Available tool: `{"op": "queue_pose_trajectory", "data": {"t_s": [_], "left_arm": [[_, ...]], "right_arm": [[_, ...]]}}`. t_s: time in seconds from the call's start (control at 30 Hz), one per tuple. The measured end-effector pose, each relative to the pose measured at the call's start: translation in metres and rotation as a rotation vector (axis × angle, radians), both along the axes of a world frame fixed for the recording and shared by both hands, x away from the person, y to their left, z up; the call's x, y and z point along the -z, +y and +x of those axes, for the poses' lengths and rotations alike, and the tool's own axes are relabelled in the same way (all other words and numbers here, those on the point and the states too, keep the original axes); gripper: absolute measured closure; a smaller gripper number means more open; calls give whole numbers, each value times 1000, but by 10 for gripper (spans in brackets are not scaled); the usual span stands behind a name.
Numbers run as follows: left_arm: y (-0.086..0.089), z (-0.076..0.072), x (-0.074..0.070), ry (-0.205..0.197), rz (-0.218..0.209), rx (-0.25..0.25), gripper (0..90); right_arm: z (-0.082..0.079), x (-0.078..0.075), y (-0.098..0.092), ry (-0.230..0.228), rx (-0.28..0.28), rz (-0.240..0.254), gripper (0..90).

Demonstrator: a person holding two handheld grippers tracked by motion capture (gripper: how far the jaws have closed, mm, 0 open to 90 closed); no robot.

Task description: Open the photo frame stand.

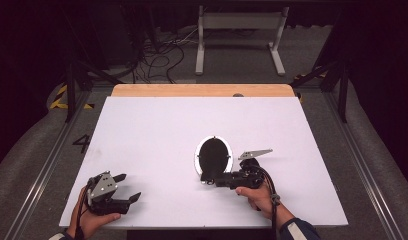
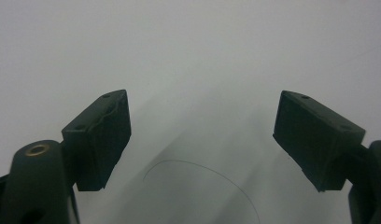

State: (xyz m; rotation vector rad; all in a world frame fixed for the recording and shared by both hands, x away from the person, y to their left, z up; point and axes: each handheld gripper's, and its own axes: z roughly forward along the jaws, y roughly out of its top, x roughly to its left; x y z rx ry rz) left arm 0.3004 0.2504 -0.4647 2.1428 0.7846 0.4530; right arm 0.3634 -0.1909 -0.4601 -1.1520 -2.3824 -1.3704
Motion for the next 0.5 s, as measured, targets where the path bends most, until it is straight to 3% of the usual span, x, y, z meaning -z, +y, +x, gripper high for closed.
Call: {"op": "queue_pose_trajectory", "data": {"t_s": [0.3,0.5], "left_arm": [[-5,0,1,3,25,6,192],[-12,0,3,6,47,21,190]], "right_arm": [[11,4,-2,101,36,103,550],[18,5,-5,208,120,187,535]]}}
